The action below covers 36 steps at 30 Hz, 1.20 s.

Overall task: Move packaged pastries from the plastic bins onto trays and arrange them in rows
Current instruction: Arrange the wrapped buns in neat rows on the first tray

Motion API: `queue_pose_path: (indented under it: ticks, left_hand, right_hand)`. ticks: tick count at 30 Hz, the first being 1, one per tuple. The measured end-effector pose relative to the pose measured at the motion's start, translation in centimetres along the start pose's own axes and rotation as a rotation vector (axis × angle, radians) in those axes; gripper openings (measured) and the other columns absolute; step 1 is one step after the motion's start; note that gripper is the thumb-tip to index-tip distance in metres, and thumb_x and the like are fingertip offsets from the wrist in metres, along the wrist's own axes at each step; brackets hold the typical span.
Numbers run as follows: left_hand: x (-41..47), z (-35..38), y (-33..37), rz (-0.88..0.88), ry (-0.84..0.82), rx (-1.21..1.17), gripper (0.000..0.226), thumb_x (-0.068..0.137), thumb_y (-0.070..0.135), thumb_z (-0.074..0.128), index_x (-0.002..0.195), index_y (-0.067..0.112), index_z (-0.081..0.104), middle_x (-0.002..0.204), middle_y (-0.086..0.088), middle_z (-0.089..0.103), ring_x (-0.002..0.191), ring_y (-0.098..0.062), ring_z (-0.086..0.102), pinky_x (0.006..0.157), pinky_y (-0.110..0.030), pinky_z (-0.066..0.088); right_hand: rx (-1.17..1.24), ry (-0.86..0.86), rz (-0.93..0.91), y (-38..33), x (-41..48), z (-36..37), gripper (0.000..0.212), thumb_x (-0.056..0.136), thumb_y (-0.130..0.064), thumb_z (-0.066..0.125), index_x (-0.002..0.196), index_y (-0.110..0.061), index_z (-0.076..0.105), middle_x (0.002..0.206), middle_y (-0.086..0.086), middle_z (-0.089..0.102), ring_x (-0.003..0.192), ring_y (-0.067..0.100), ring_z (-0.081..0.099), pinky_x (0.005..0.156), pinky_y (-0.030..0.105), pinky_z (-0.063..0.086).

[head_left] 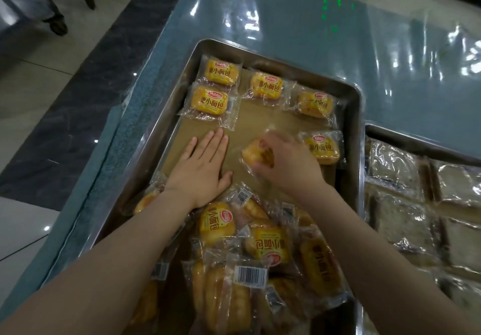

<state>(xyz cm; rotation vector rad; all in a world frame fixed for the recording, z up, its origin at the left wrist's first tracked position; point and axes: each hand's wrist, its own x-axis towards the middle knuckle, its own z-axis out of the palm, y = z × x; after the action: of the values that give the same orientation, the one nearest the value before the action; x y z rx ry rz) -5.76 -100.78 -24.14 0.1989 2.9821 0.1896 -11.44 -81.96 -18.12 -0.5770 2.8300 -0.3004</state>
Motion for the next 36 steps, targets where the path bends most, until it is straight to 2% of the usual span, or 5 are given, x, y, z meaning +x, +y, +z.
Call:
queue_pose_path:
  ticks: [7, 11, 20, 27, 36]
  left_hand:
    - [0.0, 0.3, -0.1, 0.000, 0.009, 0.004, 0.076, 0.087, 0.058, 0.004, 0.147, 0.015, -0.016, 0.155, -0.002, -0.020, 0.142, -0.013, -0.019, 0.115, -0.038, -0.012]
    - [0.1, 0.3, -0.1, -0.001, 0.021, -0.002, 0.076, 0.086, 0.057, 0.003, 0.146, 0.015, -0.015, 0.155, -0.002, -0.018, 0.142, -0.014, -0.017, 0.115, -0.039, -0.011]
    - [0.1, 0.5, -0.3, 0.004, 0.004, 0.005, 0.074, 0.087, 0.057, 0.003, 0.145, 0.015, -0.018, 0.156, -0.004, -0.016, 0.143, -0.015, -0.015, 0.116, -0.039, -0.010]
    - [0.2, 0.6, -0.4, 0.017, -0.015, -0.006, 0.074, 0.087, 0.057, 0.001, 0.144, 0.015, -0.017, 0.157, -0.005, -0.014, 0.143, -0.016, -0.014, 0.116, -0.039, -0.009]
    - [0.9, -3.4, -0.1, -0.091, -0.204, -0.434, 0.070, 0.094, 0.054, 0.037, 0.151, 0.021, 0.011, 0.159, 0.002, 0.004, 0.144, -0.015, 0.006, 0.113, -0.033, 0.003]
  right_hand:
    - [0.028, 0.112, -0.089, 0.2, -1.0, 1.7, 0.046, 0.088, -0.019, 0.053, 0.133, -0.023, 0.045, 0.152, 0.001, 0.033, 0.142, 0.025, 0.025, 0.113, 0.045, 0.022]
    - [-0.044, 0.204, -0.002, 0.6, -0.2, 1.7, 0.042, 0.089, -0.029, 0.059, 0.128, -0.025, 0.046, 0.135, 0.003, 0.050, 0.120, 0.029, 0.049, 0.096, 0.043, 0.043]
    - [-0.032, 0.307, 0.118, -0.1, 3.8, 2.8, 0.042, 0.091, -0.035, 0.057, 0.127, -0.018, 0.044, 0.130, 0.012, 0.047, 0.118, 0.034, 0.044, 0.083, 0.039, 0.047]
    - [-0.103, 0.244, 0.176, 3.1, -0.5, 2.9, 0.067, 0.092, -0.055, 0.042, 0.148, -0.033, 0.010, 0.160, 0.002, -0.004, 0.145, 0.028, -0.012, 0.112, 0.049, -0.005]
    - [-0.066, 0.043, 0.186, 6.2, -2.4, 2.8, 0.075, 0.090, -0.059, 0.044, 0.151, -0.035, 0.007, 0.160, -0.004, -0.009, 0.145, 0.021, -0.015, 0.113, 0.044, -0.001]
